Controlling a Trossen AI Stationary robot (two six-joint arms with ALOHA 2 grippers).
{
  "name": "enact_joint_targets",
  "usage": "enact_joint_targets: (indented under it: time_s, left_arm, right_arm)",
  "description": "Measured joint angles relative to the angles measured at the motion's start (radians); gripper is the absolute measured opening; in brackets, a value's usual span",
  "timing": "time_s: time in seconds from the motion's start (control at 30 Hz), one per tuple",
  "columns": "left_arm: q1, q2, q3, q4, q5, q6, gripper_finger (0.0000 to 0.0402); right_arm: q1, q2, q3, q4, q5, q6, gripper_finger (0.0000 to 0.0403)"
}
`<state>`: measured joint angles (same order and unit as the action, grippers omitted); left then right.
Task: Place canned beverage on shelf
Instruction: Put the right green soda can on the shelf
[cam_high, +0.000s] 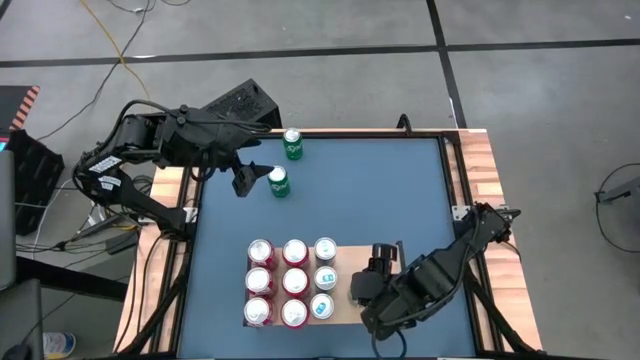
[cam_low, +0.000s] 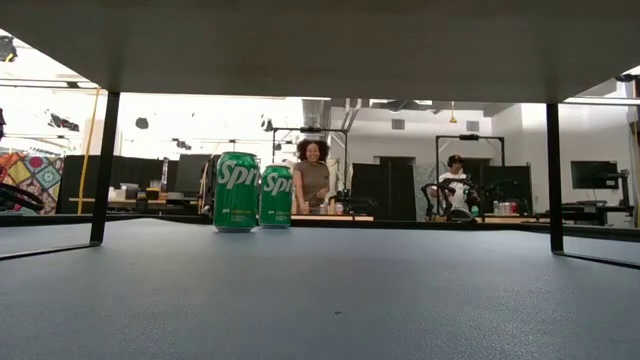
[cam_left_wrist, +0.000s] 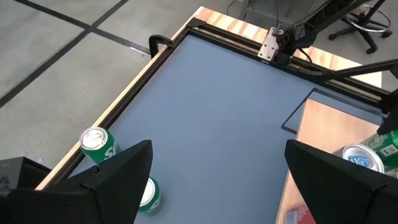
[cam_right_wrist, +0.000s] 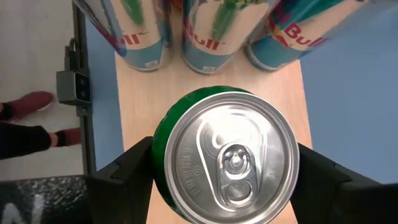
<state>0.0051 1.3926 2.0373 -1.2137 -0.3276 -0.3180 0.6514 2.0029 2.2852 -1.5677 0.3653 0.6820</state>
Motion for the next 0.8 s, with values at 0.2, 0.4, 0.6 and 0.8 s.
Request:
enact_joint_targets:
  time_s: [0.2, 0.4, 0.6, 0.8]
  left_arm:
    - [0.000, 0.000, 0.000, 0.000, -0.018, 0.003, 0.0352]
    - [0.000, 0.000, 0.000, 0.000, -0.019, 0.022, 0.0352]
    - [0.000, 0.000, 0.000, 0.000, -0.019, 0.023, 0.0352]
    - [0.000, 0.000, 0.000, 0.000, -0.019, 0.036, 0.0352]
  right_arm:
    - [0.002, 0.000, 0.000, 0.003, -0.037, -0.036, 0.0300]
    - [0.000, 0.000, 0.000, 0.017, -0.055, -0.028, 0.0327]
    - [-0.010, -0.001, 0.000, 0.025, -0.062, -0.052, 0.0332]
    - [-0.019, -0.001, 0.000, 0.054, -0.071, -0.039, 0.0333]
